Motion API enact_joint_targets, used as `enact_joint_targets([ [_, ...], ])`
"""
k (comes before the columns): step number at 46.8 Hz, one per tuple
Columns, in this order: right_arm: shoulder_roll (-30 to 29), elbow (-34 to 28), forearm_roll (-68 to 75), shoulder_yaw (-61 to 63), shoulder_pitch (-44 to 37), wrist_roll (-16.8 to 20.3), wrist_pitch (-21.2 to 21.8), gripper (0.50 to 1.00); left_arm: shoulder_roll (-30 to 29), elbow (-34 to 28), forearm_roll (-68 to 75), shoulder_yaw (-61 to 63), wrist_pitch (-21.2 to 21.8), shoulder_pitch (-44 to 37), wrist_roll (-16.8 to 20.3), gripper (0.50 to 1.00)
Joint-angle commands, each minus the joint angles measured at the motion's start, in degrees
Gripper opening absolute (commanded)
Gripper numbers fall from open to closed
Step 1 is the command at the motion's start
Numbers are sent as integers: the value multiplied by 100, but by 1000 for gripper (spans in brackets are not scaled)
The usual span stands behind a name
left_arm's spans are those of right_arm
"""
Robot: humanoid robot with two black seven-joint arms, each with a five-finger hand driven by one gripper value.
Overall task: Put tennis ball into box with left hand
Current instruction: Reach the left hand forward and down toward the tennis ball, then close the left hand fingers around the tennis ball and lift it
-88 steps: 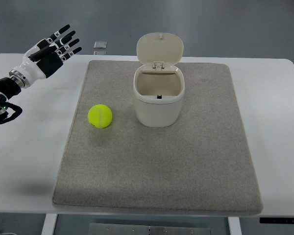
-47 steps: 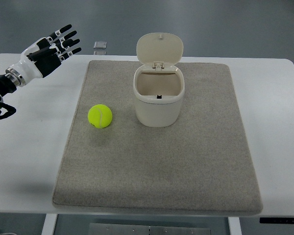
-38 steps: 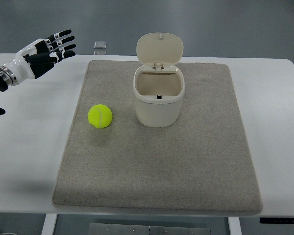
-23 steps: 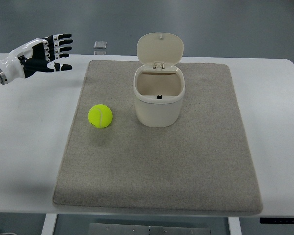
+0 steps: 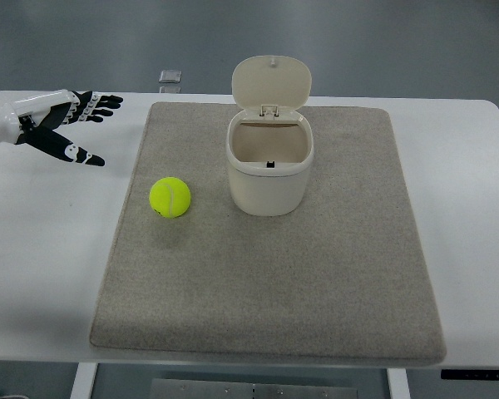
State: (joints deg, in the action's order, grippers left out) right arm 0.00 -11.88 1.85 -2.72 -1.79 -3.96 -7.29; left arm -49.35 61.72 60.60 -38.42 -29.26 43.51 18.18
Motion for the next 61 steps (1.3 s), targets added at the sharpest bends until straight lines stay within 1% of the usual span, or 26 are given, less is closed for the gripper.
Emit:
enact_joint_targets([
  [1, 0, -7, 0, 0, 3, 0, 0, 901, -136, 340, 372, 45, 8, 9, 168, 977],
  [6, 0, 1, 0, 0, 3, 0, 0, 901, -162, 631, 1049, 54, 34, 9, 326, 975],
  [10, 0, 2, 0, 0, 3, 0, 0, 901, -127, 780, 1419, 54, 148, 44, 467, 973],
  [17, 0, -7, 0, 0, 3, 0, 0, 903, 30, 930, 1989, 72, 517, 105, 493, 973],
  [24, 0, 2, 0, 0, 3, 0, 0, 901, 329, 947, 2895, 80, 1018, 79, 511, 973],
  [30, 0, 2, 0, 0, 3, 0, 0, 903, 435, 974, 3221, 264, 1273, 105, 529, 971],
  [34, 0, -7, 0, 0, 3, 0, 0, 901, 470, 974, 3326, 502, 1344, 298, 529, 966],
  [35, 0, 1, 0, 0, -5, 0, 0, 901, 488, 974, 3353, 572, 1344, 351, 529, 958],
  [41, 0, -7, 0, 0, -5, 0, 0, 901, 576, 965, 3511, 915, 1361, 544, 529, 958],
  [46, 0, 2, 0, 0, -5, 0, 0, 901, 681, 965, 3651, 1003, 1361, 562, 529, 941],
  [47, 0, -7, 0, 0, 3, 0, 0, 901, 690, 956, 3695, 1003, 1361, 562, 529, 932],
  [49, 0, -7, 0, 0, 3, 0, 0, 903, 725, 956, 3801, 1012, 1361, 554, 529, 898],
  [52, 0, 1, 0, 0, 3, 0, 0, 901, 769, 939, 3976, 1047, 1387, 545, 529, 889],
  [54, 0, 1, 0, 0, 3, 0, 0, 901, 769, 939, 4073, 1082, 1405, 545, 520, 859],
  [61, 0, 1, 0, 0, 3, 0, 0, 901, 857, 912, 4117, 1135, 1721, 501, 520, 855],
])
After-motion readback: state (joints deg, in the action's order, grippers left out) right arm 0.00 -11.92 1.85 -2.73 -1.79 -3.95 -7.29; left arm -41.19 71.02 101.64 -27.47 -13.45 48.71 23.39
